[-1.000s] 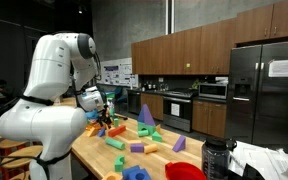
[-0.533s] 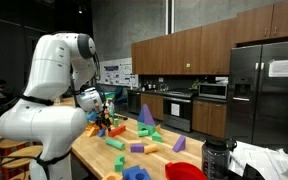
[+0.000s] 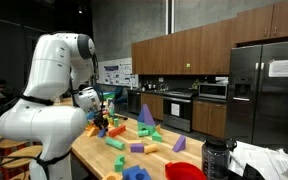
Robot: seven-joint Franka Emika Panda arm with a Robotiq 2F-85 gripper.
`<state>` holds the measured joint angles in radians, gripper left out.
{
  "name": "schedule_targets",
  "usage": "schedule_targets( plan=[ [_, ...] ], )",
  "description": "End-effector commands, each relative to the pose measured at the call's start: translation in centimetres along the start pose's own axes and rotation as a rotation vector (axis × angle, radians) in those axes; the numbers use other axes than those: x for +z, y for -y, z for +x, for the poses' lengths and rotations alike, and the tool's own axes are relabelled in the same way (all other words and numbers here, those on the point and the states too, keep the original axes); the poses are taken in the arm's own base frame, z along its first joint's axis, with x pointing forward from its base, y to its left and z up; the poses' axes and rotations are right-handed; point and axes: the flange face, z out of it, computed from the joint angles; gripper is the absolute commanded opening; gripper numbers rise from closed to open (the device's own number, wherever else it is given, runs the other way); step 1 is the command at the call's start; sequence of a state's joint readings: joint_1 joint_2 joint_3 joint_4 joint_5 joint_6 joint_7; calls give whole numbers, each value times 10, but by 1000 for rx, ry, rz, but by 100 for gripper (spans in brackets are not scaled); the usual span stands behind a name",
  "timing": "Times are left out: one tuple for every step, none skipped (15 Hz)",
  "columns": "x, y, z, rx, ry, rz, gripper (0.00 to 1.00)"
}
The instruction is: Put the blue triangle into the bag
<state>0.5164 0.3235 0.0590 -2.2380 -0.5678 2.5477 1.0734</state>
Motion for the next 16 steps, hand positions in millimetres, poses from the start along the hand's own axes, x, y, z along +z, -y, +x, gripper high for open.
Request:
schedule_targets(
  plan=[
    [-2, 4, 2, -1, 9, -9, 40],
    [-3, 6, 3, -3, 9, -8, 35],
    [-4, 7, 3, -5, 9, -8, 28],
    [-5, 9, 3, -8, 10, -7, 23],
    [-5, 10, 3, -10, 11, -9, 21],
    [-5, 10, 3, -12, 13, -10, 21],
    [-5, 11, 3, -13, 14, -9, 20],
    [-5, 11, 4, -15, 13, -9, 19],
    [-8, 11, 5, -19, 9, -8, 19],
    [-12, 12, 6, -23, 2, -6, 19],
    [-17, 12, 8, -28, -2, -5, 19],
    [-24, 12, 11, -36, -3, -2, 19],
    [-30, 13, 13, -44, -4, 3, 19],
    [-39, 13, 17, -55, -12, 5, 19],
    [-46, 14, 21, -65, -19, 5, 19],
    [-54, 15, 24, -75, -27, 6, 19]
  ],
)
